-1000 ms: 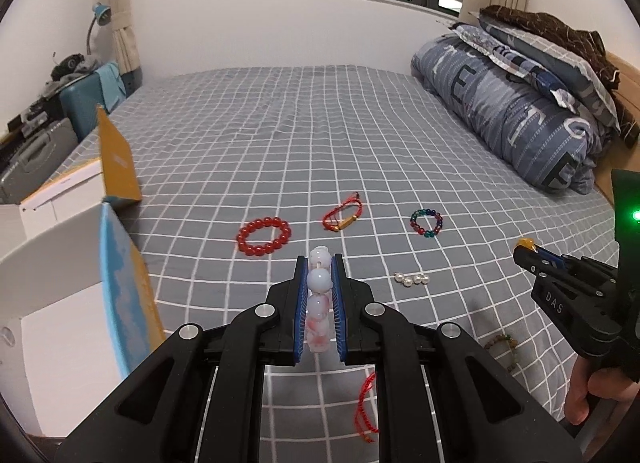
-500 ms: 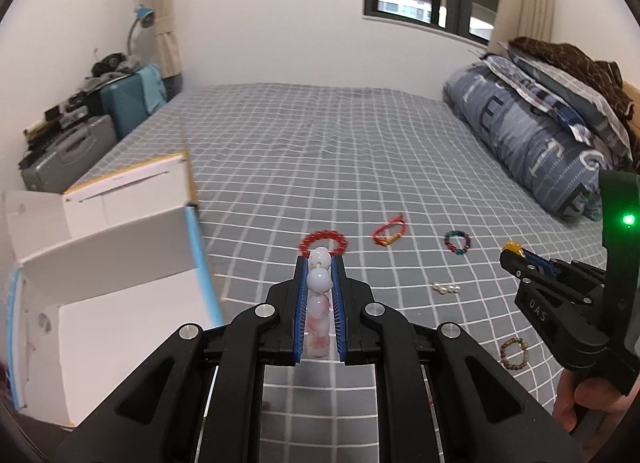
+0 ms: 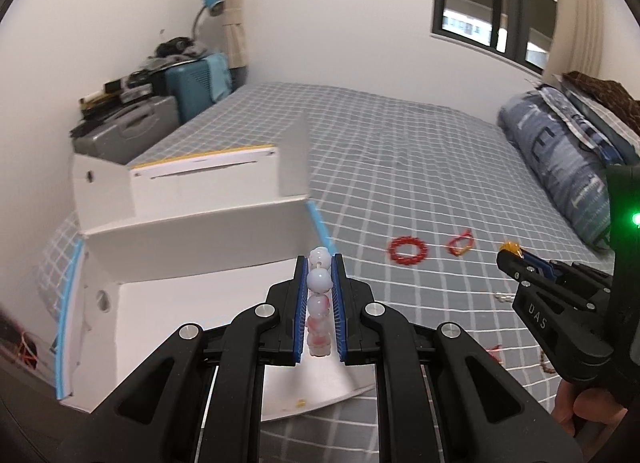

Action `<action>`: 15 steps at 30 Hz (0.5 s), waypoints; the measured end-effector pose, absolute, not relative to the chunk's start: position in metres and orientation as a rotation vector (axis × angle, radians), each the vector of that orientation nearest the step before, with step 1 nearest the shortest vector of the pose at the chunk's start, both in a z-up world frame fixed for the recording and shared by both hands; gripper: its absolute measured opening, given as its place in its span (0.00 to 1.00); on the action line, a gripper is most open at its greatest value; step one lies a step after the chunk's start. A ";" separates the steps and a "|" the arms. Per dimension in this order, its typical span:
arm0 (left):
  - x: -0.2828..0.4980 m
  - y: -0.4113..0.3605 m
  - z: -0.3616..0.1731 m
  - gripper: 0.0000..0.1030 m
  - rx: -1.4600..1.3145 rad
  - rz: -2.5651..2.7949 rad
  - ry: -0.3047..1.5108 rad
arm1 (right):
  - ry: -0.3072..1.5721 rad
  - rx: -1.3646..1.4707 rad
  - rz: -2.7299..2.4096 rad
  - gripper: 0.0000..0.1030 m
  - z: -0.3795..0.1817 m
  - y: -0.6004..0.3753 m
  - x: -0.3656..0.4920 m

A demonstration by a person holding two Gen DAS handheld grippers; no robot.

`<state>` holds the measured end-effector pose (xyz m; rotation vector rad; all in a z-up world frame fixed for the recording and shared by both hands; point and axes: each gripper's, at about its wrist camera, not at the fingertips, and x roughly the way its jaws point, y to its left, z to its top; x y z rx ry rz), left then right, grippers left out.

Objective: Organize jewelry
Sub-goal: 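Carry the pink bracelet in the left tool and yellow bracelet in the right tool over the box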

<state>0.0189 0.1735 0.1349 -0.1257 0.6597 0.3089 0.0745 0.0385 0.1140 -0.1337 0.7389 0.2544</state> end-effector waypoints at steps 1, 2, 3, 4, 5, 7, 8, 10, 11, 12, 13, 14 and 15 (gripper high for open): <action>0.016 0.179 0.135 0.11 -0.127 0.320 0.662 | 0.739 -0.136 0.266 0.12 0.114 0.046 0.074; 0.014 0.186 0.134 0.11 -0.129 0.333 0.666 | 0.739 -0.139 0.278 0.12 0.114 0.054 0.074; 0.011 0.194 0.132 0.11 -0.133 0.352 0.672 | 0.740 -0.143 0.297 0.12 0.113 0.066 0.073; 0.008 0.201 0.131 0.11 -0.137 0.367 0.676 | 0.741 -0.145 0.311 0.12 0.113 0.075 0.073; 0.004 0.210 0.128 0.11 -0.141 0.387 0.682 | 0.743 -0.148 0.324 0.12 0.111 0.084 0.073; -0.003 0.225 0.125 0.11 -0.149 0.415 0.691 | 0.749 -0.157 0.356 0.12 0.108 0.105 0.073; -0.007 0.236 0.122 0.11 -0.157 0.434 0.699 | 0.752 -0.163 0.369 0.12 0.106 0.114 0.073; -0.013 0.250 0.119 0.11 -0.168 0.458 0.708 | 0.758 -0.179 0.398 0.12 0.102 0.135 0.073; -0.017 0.260 0.116 0.11 -0.178 0.477 0.715 | 0.759 -0.184 0.408 0.12 0.100 0.142 0.072; -0.020 0.265 0.114 0.11 -0.181 0.488 0.719 | 0.762 -0.193 0.423 0.12 0.097 0.152 0.071; -0.023 0.272 0.111 0.11 -0.186 0.504 0.726 | 0.768 -0.201 0.435 0.12 0.094 0.160 0.071; -0.025 0.280 0.107 0.11 -0.194 0.516 0.733 | 0.775 -0.207 0.445 0.12 0.091 0.167 0.071; -0.026 0.288 0.104 0.11 -0.205 0.526 0.742 | 0.788 -0.211 0.460 0.12 0.086 0.177 0.071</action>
